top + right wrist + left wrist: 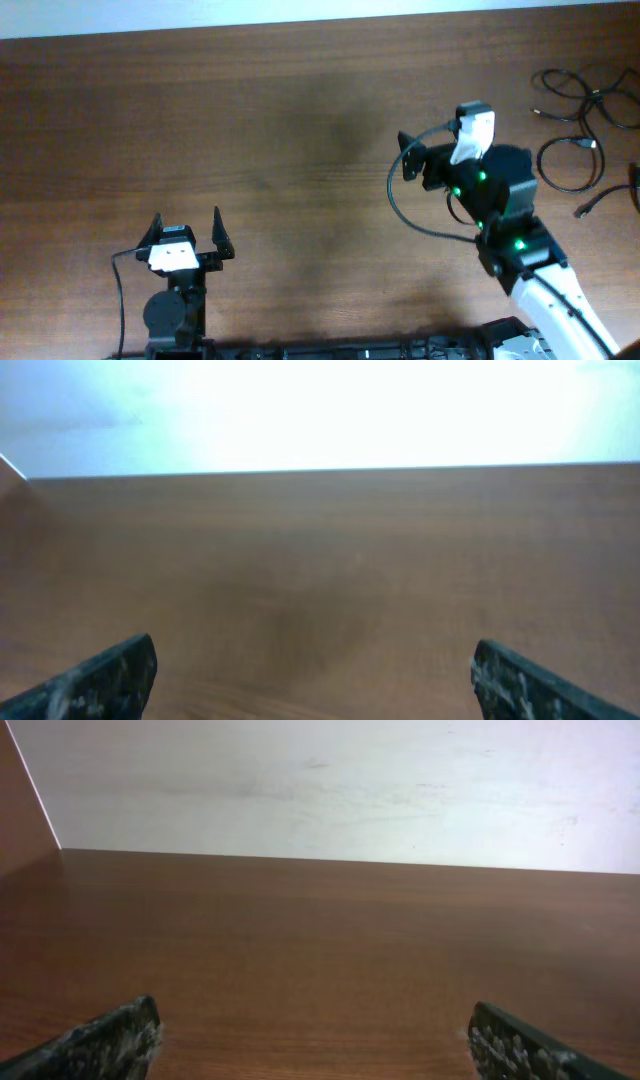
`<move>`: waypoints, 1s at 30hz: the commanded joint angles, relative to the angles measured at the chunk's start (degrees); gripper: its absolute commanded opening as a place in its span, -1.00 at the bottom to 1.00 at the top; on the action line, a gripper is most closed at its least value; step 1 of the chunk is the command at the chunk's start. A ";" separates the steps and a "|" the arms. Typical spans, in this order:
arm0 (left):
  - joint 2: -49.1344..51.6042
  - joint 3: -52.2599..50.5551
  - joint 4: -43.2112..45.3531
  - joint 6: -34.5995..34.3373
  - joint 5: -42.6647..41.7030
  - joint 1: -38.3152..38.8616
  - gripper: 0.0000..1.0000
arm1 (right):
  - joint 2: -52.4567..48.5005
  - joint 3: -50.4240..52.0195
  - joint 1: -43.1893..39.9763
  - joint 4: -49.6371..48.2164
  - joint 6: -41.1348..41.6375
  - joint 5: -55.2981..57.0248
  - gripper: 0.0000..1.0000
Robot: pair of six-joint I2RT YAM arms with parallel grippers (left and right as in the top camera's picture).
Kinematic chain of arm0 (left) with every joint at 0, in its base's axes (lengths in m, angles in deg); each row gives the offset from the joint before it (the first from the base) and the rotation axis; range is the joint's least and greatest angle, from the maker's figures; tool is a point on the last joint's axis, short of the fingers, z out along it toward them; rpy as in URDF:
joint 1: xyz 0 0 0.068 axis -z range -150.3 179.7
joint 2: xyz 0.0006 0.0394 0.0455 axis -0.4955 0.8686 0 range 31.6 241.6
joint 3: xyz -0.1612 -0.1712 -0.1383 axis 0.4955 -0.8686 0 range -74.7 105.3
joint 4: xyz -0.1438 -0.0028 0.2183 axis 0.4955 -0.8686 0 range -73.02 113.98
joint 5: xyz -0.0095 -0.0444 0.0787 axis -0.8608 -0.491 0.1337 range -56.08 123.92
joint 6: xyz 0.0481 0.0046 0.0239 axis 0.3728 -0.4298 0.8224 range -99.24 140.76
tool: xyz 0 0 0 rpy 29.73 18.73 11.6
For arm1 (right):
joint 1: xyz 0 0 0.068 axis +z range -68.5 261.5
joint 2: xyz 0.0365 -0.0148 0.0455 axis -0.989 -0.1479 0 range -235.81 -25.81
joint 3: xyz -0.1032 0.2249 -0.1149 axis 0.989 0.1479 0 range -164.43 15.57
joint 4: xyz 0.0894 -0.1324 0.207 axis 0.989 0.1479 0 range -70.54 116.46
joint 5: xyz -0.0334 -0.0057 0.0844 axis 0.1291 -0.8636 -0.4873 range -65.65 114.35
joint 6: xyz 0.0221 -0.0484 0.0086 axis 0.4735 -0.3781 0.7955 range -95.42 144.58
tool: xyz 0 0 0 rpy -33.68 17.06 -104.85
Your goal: Untangle cables
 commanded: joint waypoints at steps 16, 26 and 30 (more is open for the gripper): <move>-0.55 -0.09 -0.35 0.70 -0.55 0.17 0.97 | 17.70 25.94 0.31 -21.07 0.39 0.39 0.97; -0.55 -0.09 -0.35 0.70 -0.55 0.17 0.97 | 27.21 33.68 -0.61 -21.09 0.42 0.11 0.97; -0.55 -0.09 -0.35 0.70 -0.55 0.17 0.97 | 31.61 34.77 -1.62 -18.56 0.39 0.17 0.97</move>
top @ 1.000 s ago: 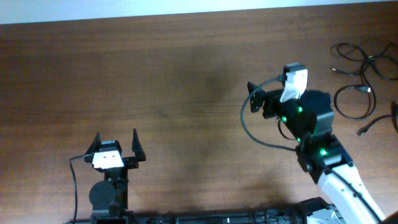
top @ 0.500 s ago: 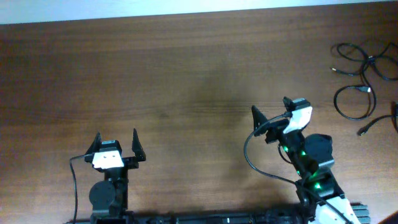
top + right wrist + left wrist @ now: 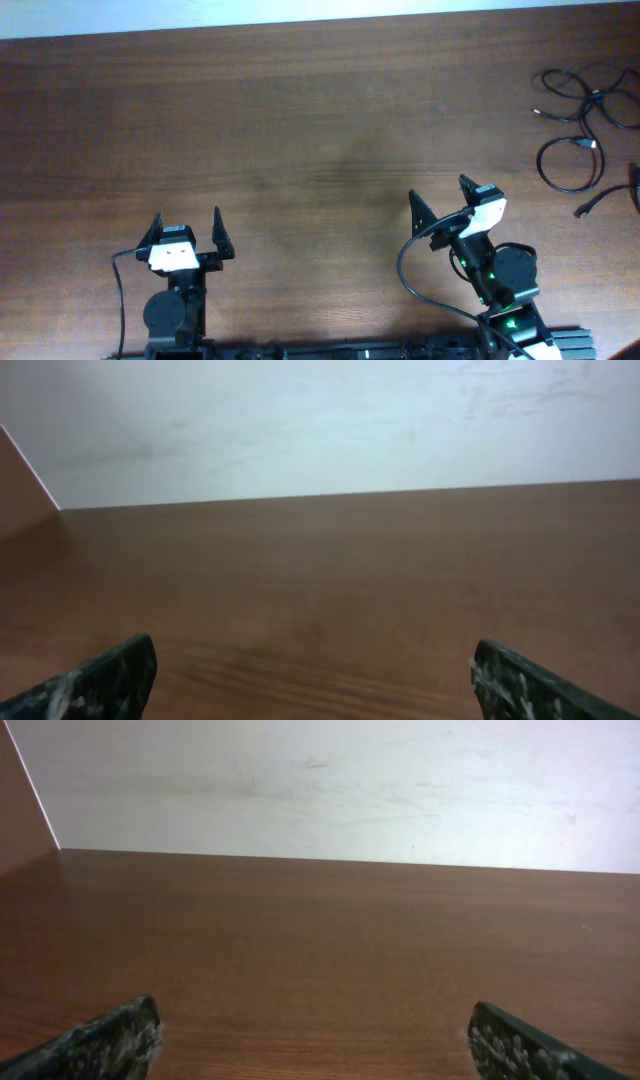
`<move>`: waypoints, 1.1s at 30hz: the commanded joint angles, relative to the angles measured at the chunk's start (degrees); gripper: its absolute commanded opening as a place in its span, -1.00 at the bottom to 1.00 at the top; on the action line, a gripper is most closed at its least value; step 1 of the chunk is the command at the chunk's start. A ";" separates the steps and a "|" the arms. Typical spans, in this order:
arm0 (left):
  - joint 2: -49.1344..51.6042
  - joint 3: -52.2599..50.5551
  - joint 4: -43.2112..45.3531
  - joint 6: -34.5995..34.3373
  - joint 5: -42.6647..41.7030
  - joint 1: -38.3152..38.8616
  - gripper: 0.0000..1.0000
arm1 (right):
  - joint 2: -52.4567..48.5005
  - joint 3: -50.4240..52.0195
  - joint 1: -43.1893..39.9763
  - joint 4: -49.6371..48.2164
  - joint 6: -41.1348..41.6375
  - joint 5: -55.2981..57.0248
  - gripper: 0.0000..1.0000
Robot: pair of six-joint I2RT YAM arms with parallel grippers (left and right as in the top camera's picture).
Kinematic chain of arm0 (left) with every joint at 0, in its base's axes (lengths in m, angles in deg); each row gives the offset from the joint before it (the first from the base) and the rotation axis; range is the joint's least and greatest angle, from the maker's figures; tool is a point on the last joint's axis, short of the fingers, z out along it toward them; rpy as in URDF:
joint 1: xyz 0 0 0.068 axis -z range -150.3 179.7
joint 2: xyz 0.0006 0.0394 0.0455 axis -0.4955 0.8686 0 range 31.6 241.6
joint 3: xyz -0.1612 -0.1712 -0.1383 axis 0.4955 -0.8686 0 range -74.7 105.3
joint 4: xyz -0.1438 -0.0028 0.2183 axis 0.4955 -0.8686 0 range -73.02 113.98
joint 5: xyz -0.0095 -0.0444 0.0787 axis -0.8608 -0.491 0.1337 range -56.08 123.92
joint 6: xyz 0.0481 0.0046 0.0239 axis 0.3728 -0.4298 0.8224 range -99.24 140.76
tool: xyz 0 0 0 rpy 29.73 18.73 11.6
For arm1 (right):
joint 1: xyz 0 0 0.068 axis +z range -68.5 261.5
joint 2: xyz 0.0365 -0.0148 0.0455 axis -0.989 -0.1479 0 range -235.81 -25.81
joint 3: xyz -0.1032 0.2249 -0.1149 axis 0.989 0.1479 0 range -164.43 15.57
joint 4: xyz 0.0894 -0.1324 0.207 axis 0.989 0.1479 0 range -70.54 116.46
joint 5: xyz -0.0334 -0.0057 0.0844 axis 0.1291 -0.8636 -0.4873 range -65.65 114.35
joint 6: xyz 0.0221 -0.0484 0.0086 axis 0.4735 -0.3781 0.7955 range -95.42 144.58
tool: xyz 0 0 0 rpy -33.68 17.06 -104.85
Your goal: Untangle cables
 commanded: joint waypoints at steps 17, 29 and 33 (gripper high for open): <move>-0.55 -0.09 -0.33 0.70 -0.44 0.17 0.97 | 22.03 0.83 -8.48 21.84 0.37 0.31 0.97; -0.55 -0.09 -0.33 0.70 -0.44 0.17 0.97 | 26.99 0.83 -9.70 26.01 -7.37 1.81 0.97; -0.55 -0.09 -0.31 0.70 -0.44 0.17 0.97 | 26.99 0.81 -9.70 26.08 -14.08 1.88 0.97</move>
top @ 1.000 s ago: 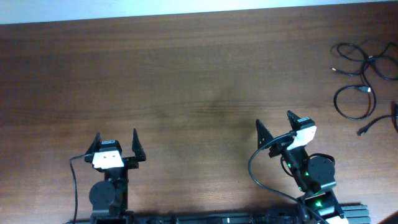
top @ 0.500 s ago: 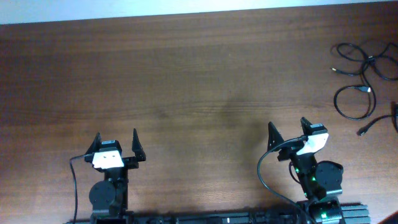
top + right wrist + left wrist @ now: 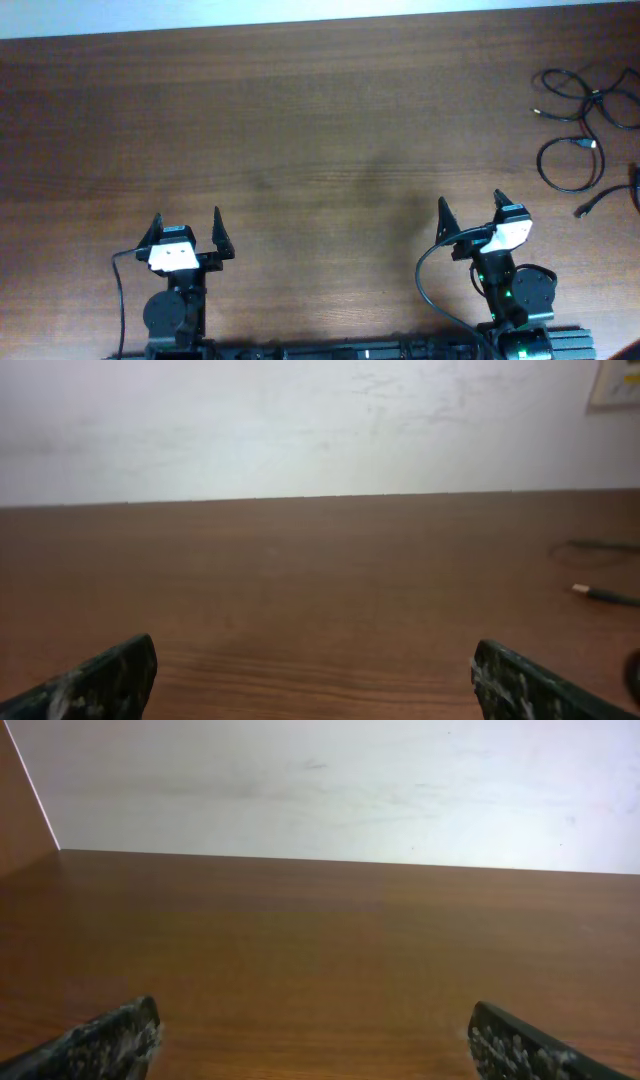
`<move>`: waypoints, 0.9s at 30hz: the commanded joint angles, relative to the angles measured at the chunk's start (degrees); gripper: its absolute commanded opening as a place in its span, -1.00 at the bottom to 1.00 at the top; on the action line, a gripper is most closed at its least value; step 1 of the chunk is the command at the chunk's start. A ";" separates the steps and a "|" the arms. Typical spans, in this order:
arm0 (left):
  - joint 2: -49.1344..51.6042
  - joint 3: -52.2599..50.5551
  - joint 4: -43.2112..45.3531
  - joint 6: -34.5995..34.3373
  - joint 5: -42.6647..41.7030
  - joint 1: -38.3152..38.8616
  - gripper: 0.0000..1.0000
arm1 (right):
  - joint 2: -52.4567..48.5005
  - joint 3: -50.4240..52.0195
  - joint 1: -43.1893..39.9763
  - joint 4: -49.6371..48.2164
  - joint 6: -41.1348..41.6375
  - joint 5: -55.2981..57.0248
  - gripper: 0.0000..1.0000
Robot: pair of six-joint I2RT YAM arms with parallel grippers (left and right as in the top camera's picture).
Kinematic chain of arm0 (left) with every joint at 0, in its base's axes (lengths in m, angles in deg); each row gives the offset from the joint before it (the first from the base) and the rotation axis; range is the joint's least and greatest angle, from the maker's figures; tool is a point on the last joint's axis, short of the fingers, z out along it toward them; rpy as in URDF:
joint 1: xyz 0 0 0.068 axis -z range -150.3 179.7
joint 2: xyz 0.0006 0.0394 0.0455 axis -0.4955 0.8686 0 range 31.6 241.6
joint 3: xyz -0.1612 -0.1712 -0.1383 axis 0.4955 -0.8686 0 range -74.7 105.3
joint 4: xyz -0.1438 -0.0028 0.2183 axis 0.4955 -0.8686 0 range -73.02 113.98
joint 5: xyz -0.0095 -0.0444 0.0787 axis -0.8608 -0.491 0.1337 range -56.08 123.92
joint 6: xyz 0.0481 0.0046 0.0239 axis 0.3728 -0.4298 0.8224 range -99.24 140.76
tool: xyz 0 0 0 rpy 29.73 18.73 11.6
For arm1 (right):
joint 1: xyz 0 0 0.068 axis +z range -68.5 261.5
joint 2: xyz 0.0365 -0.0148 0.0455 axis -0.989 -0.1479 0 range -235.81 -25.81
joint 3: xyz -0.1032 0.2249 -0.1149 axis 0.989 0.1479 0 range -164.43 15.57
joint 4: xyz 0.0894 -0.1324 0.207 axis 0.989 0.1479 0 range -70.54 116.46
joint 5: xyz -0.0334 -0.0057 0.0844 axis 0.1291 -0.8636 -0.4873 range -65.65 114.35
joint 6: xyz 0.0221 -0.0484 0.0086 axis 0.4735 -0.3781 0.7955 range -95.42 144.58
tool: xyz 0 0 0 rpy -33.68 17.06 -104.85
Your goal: Untangle cables
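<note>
Black cables (image 3: 580, 120) lie in loose loops at the table's far right: one group near the back (image 3: 590, 95), a round loop (image 3: 570, 165) in front of it, and a short piece (image 3: 590, 207) by the edge. Their ends (image 3: 605, 596) show at the right of the right wrist view. My right gripper (image 3: 470, 212) is open at the front right, well short of the cables, with nothing between its fingers (image 3: 105, 680). At the front left my left gripper (image 3: 187, 225) is open over bare wood, its fingers (image 3: 520, 1045) wide apart.
The brown wooden table (image 3: 300, 130) runs to a white wall (image 3: 330, 785) at the back. A black rail (image 3: 350, 350) along the front edge carries both arm bases. A thin black lead (image 3: 425, 290) curves beside the right arm.
My right arm has drawn back toward the front edge and to the right, and its gripper now faces the back wall. The left arm and the cables have not moved.
At first my right arm reached out over the middle right of the table, gripper open and empty. Then it stood folded back nearer its base. Now it sits low at the front right. The left arm stayed still and the cables lay untouched throughout.
</note>
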 commanded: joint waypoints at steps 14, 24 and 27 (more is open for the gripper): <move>-0.44 -0.09 -0.33 0.70 -0.44 0.17 0.97 | 0.57 0.28 -0.33 0.72 -6.82 4.63 0.97; -0.44 -0.09 -0.33 0.70 -0.46 0.17 0.97 | 0.57 0.28 -0.17 0.72 -6.82 4.63 0.97; -0.44 -0.09 -0.31 0.70 -0.44 0.17 0.97 | 0.57 0.28 -0.17 0.72 -6.82 4.63 0.98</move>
